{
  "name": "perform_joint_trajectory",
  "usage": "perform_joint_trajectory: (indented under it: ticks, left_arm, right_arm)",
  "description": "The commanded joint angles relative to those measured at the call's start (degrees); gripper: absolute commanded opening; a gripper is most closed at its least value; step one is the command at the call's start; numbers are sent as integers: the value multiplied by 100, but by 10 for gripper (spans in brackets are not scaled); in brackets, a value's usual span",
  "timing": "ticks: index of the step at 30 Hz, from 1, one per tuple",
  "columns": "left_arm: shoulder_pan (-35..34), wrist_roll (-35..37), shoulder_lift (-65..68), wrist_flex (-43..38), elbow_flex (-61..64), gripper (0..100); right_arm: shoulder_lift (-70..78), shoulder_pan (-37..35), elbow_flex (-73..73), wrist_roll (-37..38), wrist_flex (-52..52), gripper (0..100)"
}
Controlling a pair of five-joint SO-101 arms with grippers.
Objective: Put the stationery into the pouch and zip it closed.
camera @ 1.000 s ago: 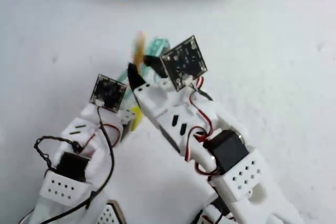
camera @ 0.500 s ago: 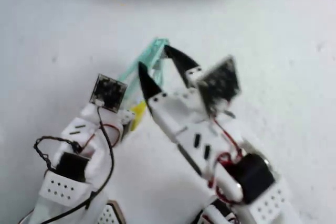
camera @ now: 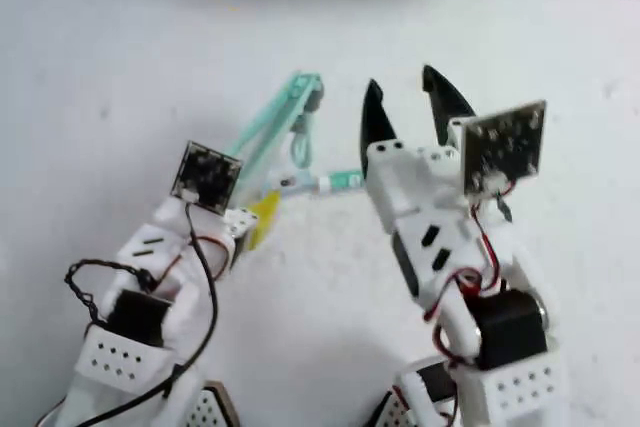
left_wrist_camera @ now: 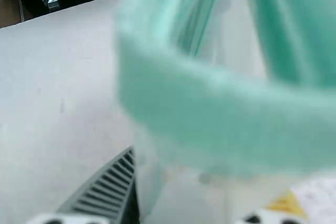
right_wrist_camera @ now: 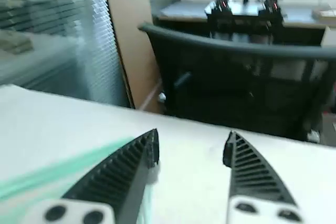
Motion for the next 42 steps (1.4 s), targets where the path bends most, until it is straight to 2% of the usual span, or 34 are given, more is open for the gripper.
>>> perform_joint_trajectory:
  ticks: [1, 5, 14, 30, 36, 42]
  left_arm:
    - [127, 132, -48, 26, -44, 245]
    - [127, 149, -48, 35, -44, 245]
    - [127, 158, -48, 35, -44, 245]
    - [127, 158, -48, 26, -44, 245]
    - [-251, 343, -48, 18, -79, 245]
    - [-497, 571, -48, -123, -70, 245]
  right_arm:
    - [286, 189, 229, 0, -22, 191]
    - [804, 145, 668, -9, -171, 191]
    - [1903, 180, 1846, 0, -1763, 191]
    - [2211, 180, 1899, 0, -1815, 191]
    - [2220, 180, 1908, 26, -1815, 191]
    - [2220, -4, 1899, 1116, -1798, 190]
